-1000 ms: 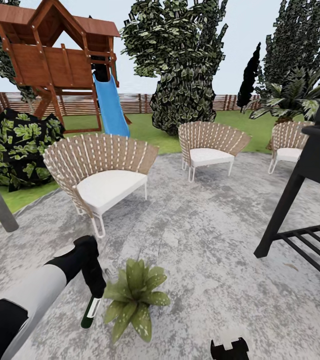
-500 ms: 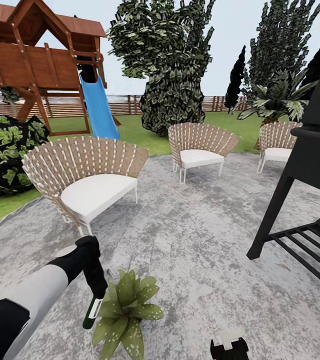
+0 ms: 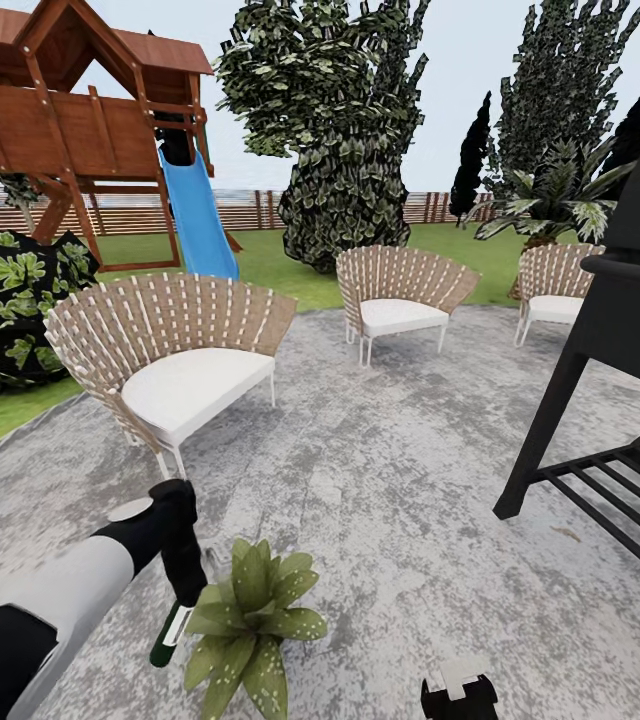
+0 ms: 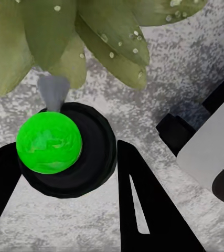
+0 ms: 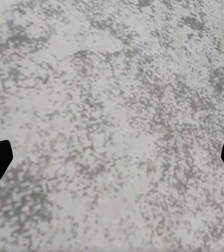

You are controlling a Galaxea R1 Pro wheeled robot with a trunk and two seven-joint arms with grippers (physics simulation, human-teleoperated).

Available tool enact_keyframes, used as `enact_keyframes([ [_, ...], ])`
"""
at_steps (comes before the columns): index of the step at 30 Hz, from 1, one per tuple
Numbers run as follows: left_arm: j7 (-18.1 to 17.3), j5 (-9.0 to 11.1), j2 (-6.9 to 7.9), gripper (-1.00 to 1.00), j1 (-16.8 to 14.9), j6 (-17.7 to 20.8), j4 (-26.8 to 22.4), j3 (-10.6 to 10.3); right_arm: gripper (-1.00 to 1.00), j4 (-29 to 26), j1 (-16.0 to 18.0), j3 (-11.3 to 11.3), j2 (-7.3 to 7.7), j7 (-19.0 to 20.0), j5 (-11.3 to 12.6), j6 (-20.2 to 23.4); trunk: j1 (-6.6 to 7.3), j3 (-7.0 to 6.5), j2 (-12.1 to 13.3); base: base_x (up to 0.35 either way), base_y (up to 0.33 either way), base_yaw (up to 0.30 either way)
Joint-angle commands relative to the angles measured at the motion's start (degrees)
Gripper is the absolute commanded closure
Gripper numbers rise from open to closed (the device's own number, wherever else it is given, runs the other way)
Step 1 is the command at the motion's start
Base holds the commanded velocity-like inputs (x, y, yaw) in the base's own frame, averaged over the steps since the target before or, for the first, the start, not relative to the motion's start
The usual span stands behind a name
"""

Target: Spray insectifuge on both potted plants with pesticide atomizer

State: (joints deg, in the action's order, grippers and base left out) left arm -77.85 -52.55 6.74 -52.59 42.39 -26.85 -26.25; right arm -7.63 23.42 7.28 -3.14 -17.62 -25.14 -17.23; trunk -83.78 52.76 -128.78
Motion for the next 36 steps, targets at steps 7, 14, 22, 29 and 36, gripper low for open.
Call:
enact_keyframes([
  [7, -0.2, -4.0, -3.55, 1.00, -0.2, 1.1, -0.7, -0.1, -1.00, 0.1, 0.0, 0.5, -0.02, -0.2, -0.7, -0.2, 0.01, 0.06, 0.0, 0.000, 0.000, 0.000],
  [14, -0.1, -5.1, -1.10, 1.00, 0.6, 0.6, 0.2, 0.1, -1.00, 0.1, 0.0, 0.5, -0.02, -0.1, -0.7, -0.2, 0.01, 0.06, 0.0, 0.000, 0.000, 0.000],
  [22, 0.7, -3.1, 0.71, 1.00, 3.3, -0.6, 0.0, 2.4, -1.00, 0.1, 0.0, 0.5, -0.02, -0.2, -0.7, -0.2, 0.01, 0.06, 0.0, 0.000, 0.000, 0.000],
  [29, -1.8, -1.9, -0.50, 1.00, 2.6, -0.5, -0.7, 5.8, -1.00, 0.1, 0.0, 0.5, -0.02, -0.2, -0.7, -0.2, 0.01, 0.06, 0.0, 0.000, 0.000, 0.000],
  [36, -3.4, -2.2, 0.35, 1.00, 3.0, -0.9, 0.1, 5.9, -1.00, 0.1, 0.0, 0.5, -0.02, -0.1, -0.7, -0.2, 0.01, 0.06, 0.0, 0.000, 0.000, 0.000],
])
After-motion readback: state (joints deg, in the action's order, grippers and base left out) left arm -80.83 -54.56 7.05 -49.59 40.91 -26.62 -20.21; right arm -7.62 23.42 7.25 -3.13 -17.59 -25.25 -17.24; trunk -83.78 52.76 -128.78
